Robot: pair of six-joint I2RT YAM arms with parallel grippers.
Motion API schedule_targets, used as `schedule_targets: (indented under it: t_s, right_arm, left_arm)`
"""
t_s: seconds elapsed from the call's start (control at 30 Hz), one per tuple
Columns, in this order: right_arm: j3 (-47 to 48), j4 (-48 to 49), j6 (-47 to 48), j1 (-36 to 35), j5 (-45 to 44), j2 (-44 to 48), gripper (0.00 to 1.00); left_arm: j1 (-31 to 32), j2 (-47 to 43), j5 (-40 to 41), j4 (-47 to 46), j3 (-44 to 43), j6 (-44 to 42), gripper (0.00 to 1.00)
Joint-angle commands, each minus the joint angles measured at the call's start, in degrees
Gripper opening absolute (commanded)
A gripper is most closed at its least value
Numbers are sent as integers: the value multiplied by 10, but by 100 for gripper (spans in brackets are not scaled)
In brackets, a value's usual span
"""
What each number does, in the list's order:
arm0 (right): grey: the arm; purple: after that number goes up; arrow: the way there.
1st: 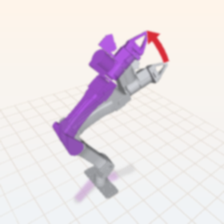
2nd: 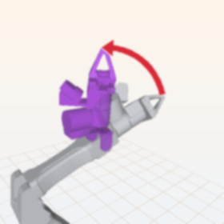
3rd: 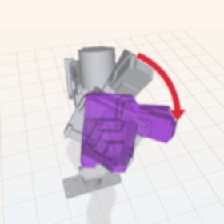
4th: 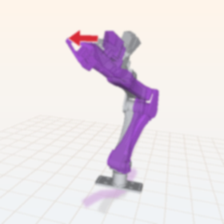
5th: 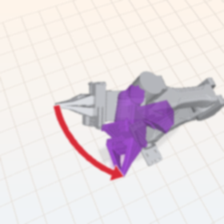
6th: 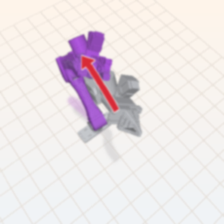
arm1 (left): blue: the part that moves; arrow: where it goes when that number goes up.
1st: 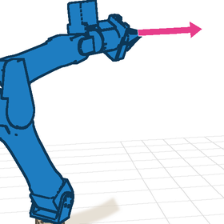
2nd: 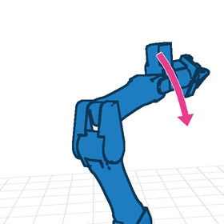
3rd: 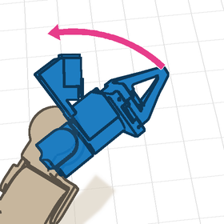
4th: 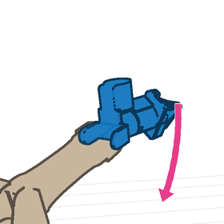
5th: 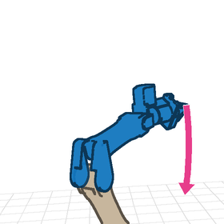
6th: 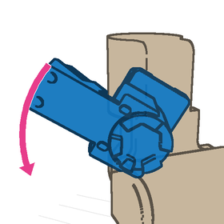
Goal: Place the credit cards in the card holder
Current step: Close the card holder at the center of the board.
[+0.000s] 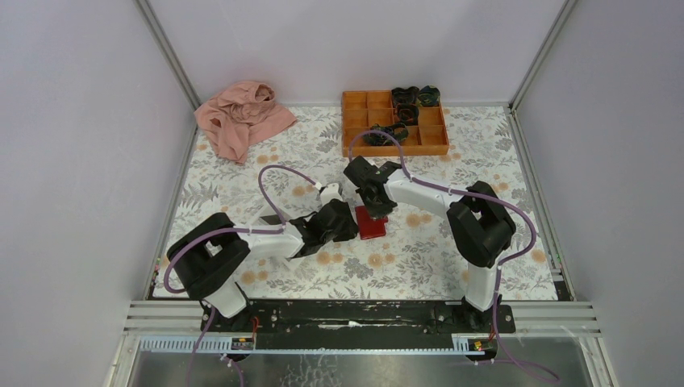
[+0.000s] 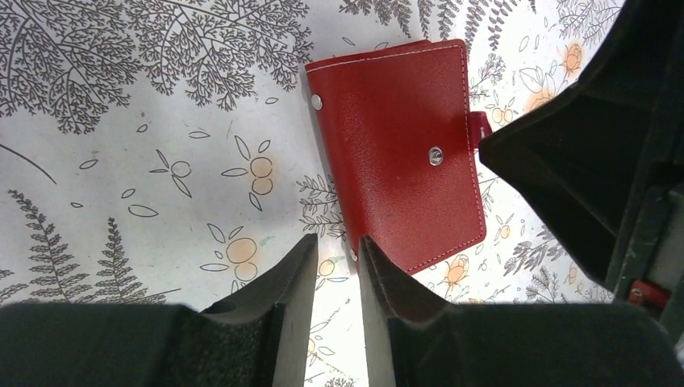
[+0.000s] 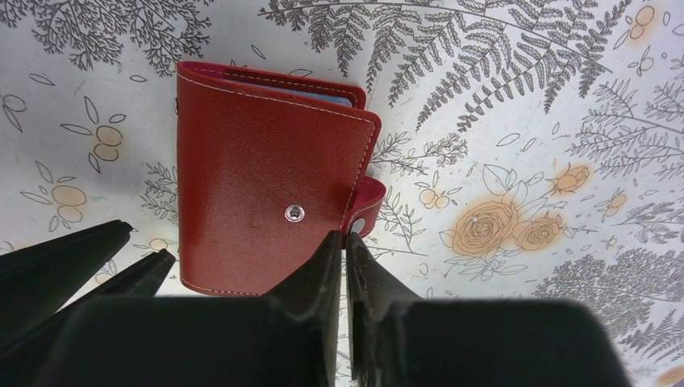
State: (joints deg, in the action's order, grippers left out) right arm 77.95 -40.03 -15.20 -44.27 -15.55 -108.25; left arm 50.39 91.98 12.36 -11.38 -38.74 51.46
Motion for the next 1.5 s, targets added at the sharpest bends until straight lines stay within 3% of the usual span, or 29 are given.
schedule_targets:
  t_s: [0.0, 0.07, 0.97, 1.47]
  right_arm:
    - [23, -11, 2, -6, -12, -5, 6]
    - [25, -11, 3, -5, -11, -4, 0]
    - [28, 14, 2, -14, 73, -11, 0]
    - [8, 37, -2, -14, 77, -27, 0]
  left_arm:
    - [-5, 9, -6, -35, 2, -13, 33]
    - [-6, 9, -6, -35, 1, -13, 33]
    - [-9, 28, -13, -39, -11, -15, 33]
    - [-13, 26, -14, -41, -9, -17, 33]
